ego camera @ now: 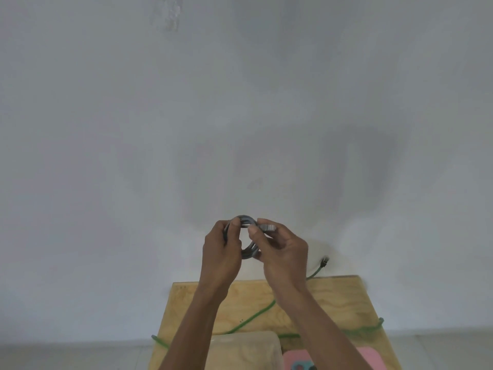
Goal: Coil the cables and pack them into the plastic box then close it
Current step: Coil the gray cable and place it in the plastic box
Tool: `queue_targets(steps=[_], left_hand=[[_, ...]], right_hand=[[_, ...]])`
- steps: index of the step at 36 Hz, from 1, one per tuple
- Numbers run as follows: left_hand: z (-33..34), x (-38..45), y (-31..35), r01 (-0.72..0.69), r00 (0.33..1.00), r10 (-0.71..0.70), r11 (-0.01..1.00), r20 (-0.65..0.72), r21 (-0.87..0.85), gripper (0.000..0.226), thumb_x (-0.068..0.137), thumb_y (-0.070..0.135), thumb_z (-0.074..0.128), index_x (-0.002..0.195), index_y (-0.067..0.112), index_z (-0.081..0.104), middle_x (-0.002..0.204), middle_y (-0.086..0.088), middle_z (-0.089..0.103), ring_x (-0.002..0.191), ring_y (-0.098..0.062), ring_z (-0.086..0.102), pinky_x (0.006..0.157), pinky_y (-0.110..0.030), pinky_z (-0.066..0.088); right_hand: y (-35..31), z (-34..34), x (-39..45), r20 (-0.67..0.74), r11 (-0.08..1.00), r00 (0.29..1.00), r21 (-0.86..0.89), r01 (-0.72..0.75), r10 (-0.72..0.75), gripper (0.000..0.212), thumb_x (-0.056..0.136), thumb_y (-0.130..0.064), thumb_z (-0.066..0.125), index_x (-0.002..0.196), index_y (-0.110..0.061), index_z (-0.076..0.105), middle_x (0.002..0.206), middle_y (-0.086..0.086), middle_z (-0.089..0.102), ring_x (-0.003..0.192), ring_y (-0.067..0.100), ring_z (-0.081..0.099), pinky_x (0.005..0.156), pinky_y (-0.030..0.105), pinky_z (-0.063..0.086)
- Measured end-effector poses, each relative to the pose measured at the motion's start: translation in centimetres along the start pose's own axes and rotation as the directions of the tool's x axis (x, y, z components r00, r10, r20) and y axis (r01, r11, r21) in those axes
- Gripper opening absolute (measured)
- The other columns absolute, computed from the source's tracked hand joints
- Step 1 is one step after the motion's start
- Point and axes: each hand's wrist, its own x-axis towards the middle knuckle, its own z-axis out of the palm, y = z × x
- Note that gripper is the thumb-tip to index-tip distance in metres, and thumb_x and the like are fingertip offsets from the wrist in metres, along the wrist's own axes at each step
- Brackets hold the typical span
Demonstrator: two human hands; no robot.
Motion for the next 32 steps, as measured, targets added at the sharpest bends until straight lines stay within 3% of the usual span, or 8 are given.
queue_targets(steps=[2, 6, 10, 16, 22, 26, 29, 32], left_hand=[[0.0, -0.5, -0.1, 0.035, 0.999, -0.033, 0.997, 0.027, -0.074, 0.03, 0.103, 0.041, 0.048, 0.093, 0.022, 0.07, 0.062, 0.014, 0.057, 0.06, -0.007, 0.055, 0.058, -0.02, 0.048], [-0.9, -0.8, -0.3, 0.142, 0.986, -0.121, 0.971, 0.116, -0.194, 0.032, 0.104, 0.031, 0.05, 0.094, 0.011, 0.072, 0.073, -0.002, 0.062, 0.067, -0.016, 0.059, 0.071, -0.036, 0.054], [-2.5, -1.3, -1.0, 0.212, 0.965, -0.172, 0.956, 0.2, -0.203, 0.027, 0.103, 0.024, 0.053, 0.102, 0.012, 0.076, 0.091, -0.015, 0.071, 0.082, -0.023, 0.069, 0.084, -0.044, 0.061], [-5.2, -2.2, -3.0, 0.276, 0.941, -0.231, 0.946, 0.248, -0.167, 0.024, 0.102, 0.019, 0.054, 0.11, 0.007, 0.073, 0.1, -0.019, 0.074, 0.088, -0.026, 0.074, 0.078, -0.037, 0.062], [-8.3, -3.0, -6.7, 0.335, 0.911, -0.308, 0.941, 0.274, -0.054, 0.025, 0.103, 0.018, 0.055, 0.108, 0.003, 0.073, 0.102, -0.025, 0.073, 0.085, -0.024, 0.073, 0.079, -0.037, 0.062], [-10.4, -3.5, -10.4, 0.385, 0.9, -0.383, 0.922, 0.208, 0.031, 0.026, 0.101, 0.026, 0.059, 0.11, 0.006, 0.072, 0.097, -0.011, 0.077, 0.089, -0.021, 0.074, 0.076, -0.036, 0.06], [-12.1, -4.0, -13.9, 0.359, 0.909, -0.398, 0.898, 0.126, 0.254, 0.025, 0.099, 0.031, 0.06, 0.111, 0.013, 0.071, 0.101, -0.003, 0.075, 0.099, -0.021, 0.07, 0.09, -0.044, 0.056], [-13.5, -4.8, -17.2, 0.302, 0.914, -0.396, 0.805, 0.084, 0.511, 0.034, 0.098, 0.03, 0.058, 0.127, 0.013, 0.065, 0.122, -0.006, 0.07, 0.108, -0.018, 0.063, 0.094, -0.029, 0.046]], right_hand=[[0.2, 0.0, 0.0, -0.049, 1.0, 0.999, -0.013, -0.008, 0.007, 0.009, 0.083, -0.028, 0.083, 0.089, -0.034, 0.079, 0.082, -0.001, 0.078, 0.078, 0.016, 0.074, 0.076, 0.045, 0.064], [0.7, -0.3, -0.2, -0.081, 0.998, 0.997, -0.057, -0.02, 0.015, 0.009, 0.084, -0.024, 0.082, 0.087, -0.032, 0.079, 0.084, 0.0, 0.078, 0.086, 0.022, 0.076, 0.08, 0.05, 0.062], [1.7, -0.6, -0.8, -0.093, 0.995, 0.995, -0.088, -0.038, 0.03, 0.01, 0.085, -0.02, 0.082, 0.086, -0.03, 0.078, 0.084, 0.001, 0.079, 0.084, 0.018, 0.076, 0.075, 0.04, 0.062], [4.0, -0.1, -2.6, -0.076, 0.987, 0.992, -0.121, -0.109, 0.1, 0.012, 0.083, -0.018, 0.083, 0.093, -0.021, 0.079, 0.084, 0.0, 0.079, 0.078, 0.009, 0.075, 0.072, 0.031, 0.06], [7.8, 0.9, -5.2, -0.082, 0.973, 0.984, -0.157, -0.167, 0.156, 0.012, 0.083, -0.012, 0.082, 0.094, -0.015, 0.079, 0.09, 0.013, 0.078, 0.085, 0.023, 0.076, 0.079, 0.038, 0.062], [11.1, 1.2, -7.1, -0.123, 0.955, 0.974, -0.209, -0.213, 0.19, 0.012, 0.083, -0.009, 0.082, 0.095, -0.01, 0.079, 0.091, 0.015, 0.078, 0.077, 0.017, 0.072, 0.078, 0.035, 0.061], [13.8, 0.9, -8.9, -0.148, 0.93, 0.962, -0.258, -0.261, 0.229, 0.01, 0.083, -0.009, 0.082, 0.088, -0.017, 0.079, 0.08, 0.003, 0.076, 0.068, 0.008, 0.067, 0.069, 0.03, 0.059], [16.4, 0.6, -10.8, -0.163, 0.9, 0.947, -0.302, -0.315, 0.276, 0.014, 0.084, -0.009, 0.081, 0.082, -0.022, 0.077, 0.076, -0.004, 0.074, 0.07, 0.011, 0.068, 0.069, 0.03, 0.058]])
